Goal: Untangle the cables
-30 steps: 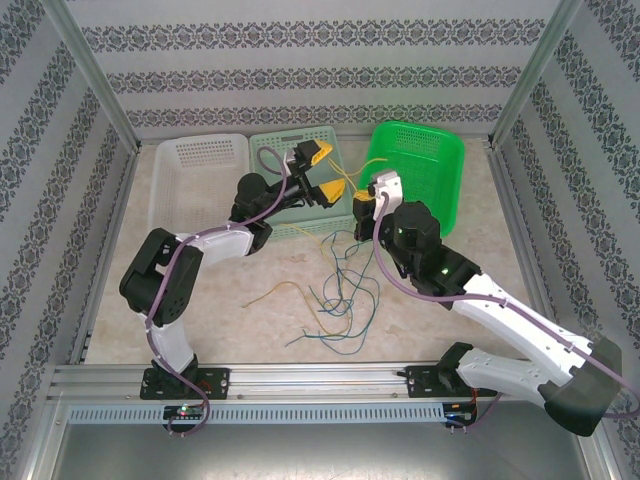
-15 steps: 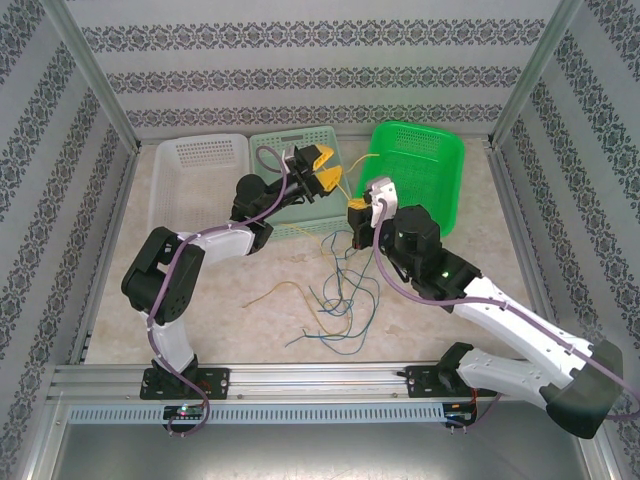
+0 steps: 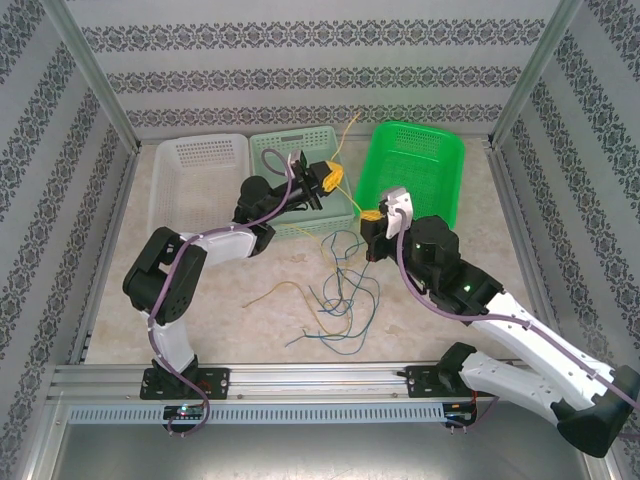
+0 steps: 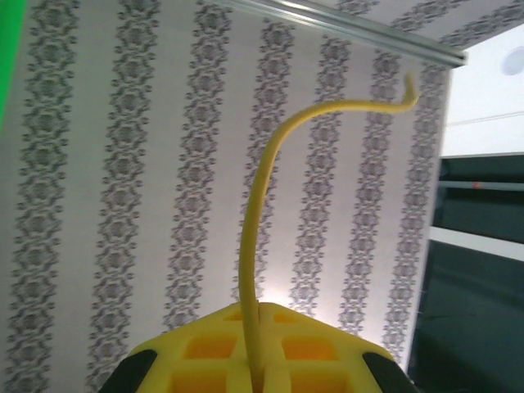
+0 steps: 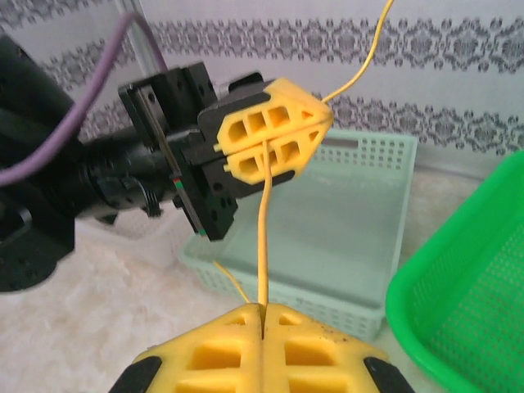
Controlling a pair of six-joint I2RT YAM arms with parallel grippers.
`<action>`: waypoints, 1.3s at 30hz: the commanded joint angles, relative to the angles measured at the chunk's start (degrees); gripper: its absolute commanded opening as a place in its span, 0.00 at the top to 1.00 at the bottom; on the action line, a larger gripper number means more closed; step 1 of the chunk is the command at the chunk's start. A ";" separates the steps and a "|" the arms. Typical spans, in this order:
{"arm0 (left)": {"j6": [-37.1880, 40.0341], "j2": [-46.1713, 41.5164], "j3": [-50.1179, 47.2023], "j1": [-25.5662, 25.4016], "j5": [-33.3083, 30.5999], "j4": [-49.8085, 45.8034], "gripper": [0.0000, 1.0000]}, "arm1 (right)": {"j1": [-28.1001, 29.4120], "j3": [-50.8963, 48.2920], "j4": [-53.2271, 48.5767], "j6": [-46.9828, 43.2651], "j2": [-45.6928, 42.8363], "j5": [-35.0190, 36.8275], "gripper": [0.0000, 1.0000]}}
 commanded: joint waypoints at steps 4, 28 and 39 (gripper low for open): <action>26.29 -9.08 6.14 1.14 4.43 -31.66 1.00 | -0.70 7.09 -16.52 3.34 3.55 1.22 1.00; 68.57 -32.32 8.68 1.54 -22.41 -75.72 0.00 | -25.45 31.17 -14.91 -7.76 25.14 0.20 1.00; 69.83 -35.20 4.26 3.05 -23.58 -78.24 0.00 | -34.00 34.17 -9.13 -9.45 36.75 -3.55 1.00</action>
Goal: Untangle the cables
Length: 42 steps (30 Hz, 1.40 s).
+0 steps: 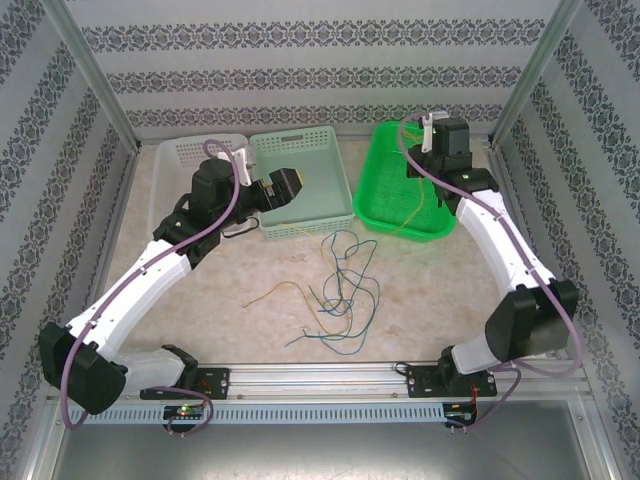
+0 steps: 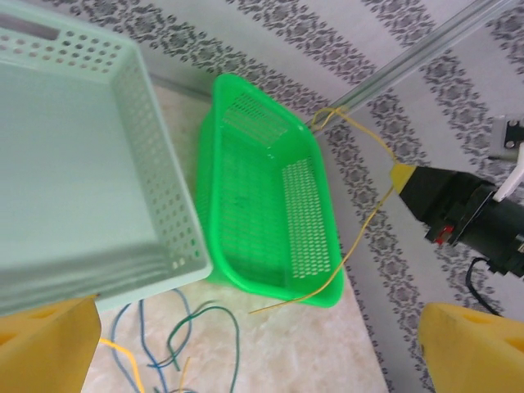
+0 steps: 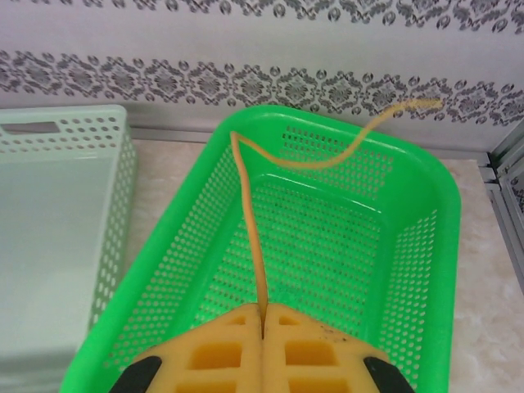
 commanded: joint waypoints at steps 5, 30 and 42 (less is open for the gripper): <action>2.27 -1.17 -0.67 1.77 -0.78 -3.06 0.00 | -2.52 10.34 0.23 1.95 2.84 -6.82 1.00; 0.62 -2.60 -5.11 4.07 -0.03 -4.15 0.00 | -4.18 15.66 -12.70 3.19 26.93 -7.91 1.00; 0.83 -4.16 -8.09 4.67 -1.12 -4.98 0.00 | -2.87 15.70 -14.58 3.88 17.67 -4.84 0.17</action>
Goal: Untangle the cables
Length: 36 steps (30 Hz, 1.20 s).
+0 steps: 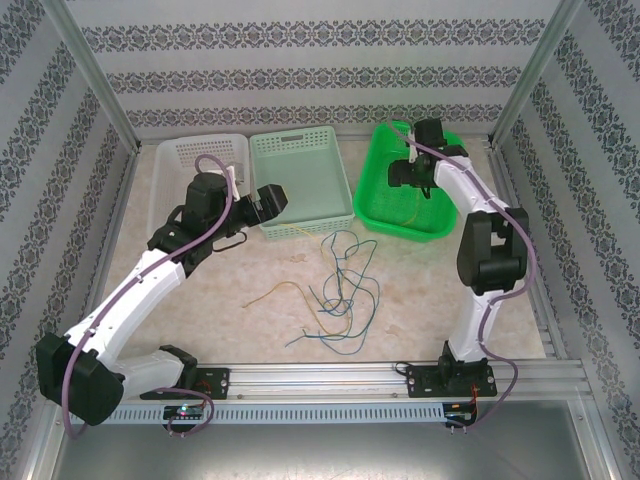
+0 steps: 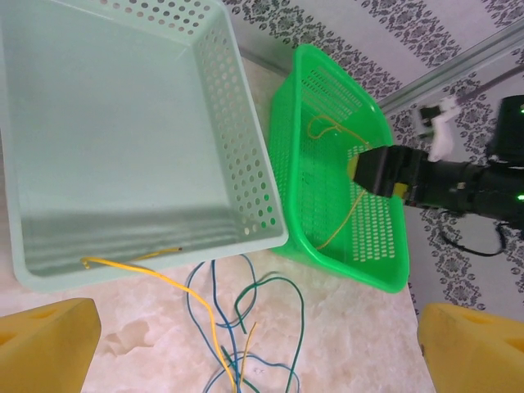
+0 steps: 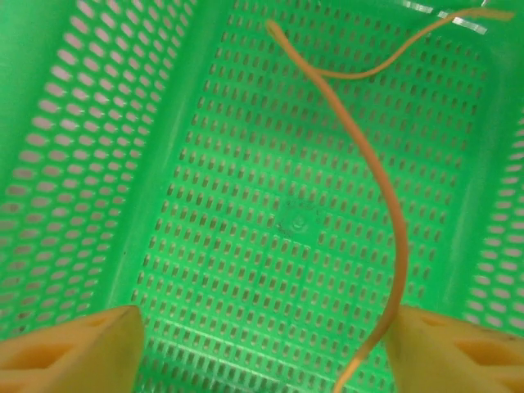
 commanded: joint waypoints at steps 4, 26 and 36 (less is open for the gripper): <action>0.18 -1.02 -1.83 1.52 -1.27 -1.66 0.00 | 5.74 -1.59 2.22 -1.67 -15.39 2.19 0.16; -0.79 -6.71 -7.20 9.16 0.27 -6.72 0.00 | 31.30 -28.26 13.87 8.06 -14.27 -5.25 0.34; -1.36 -7.48 -8.53 9.39 0.33 -6.26 0.00 | 34.16 -26.69 14.71 8.06 -9.01 -2.38 0.43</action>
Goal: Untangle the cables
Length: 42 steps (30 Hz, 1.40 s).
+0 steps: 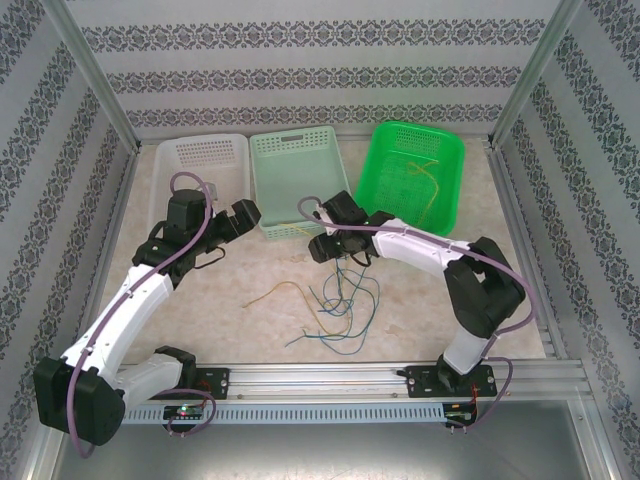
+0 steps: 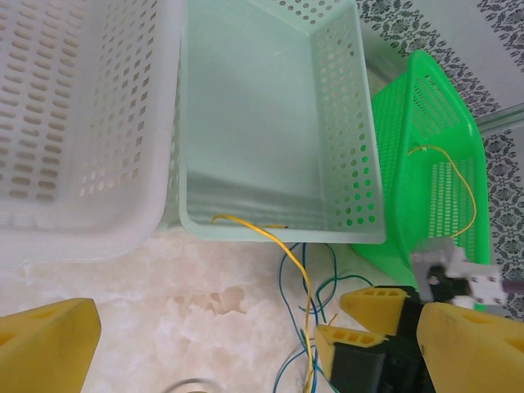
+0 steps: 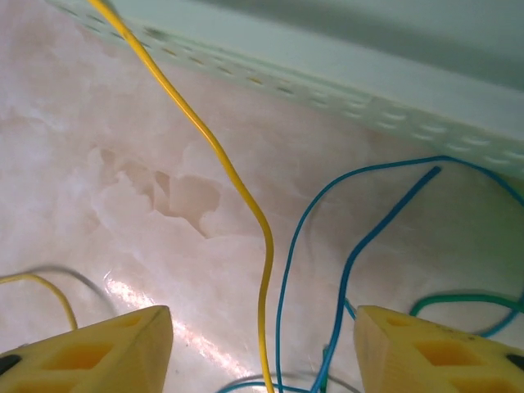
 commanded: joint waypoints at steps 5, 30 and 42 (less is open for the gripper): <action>-0.26 -1.85 -0.17 0.93 0.13 -0.73 0.00 | 1.05 1.92 2.33 1.08 5.29 3.10 0.49; -1.56 -2.06 -2.12 1.46 1.06 0.95 0.00 | 1.84 7.23 -0.01 0.99 -9.47 9.52 1.00; -2.05 -2.05 -2.73 1.46 1.45 1.84 0.00 | -3.39 11.30 -0.14 -0.62 -18.94 12.16 1.00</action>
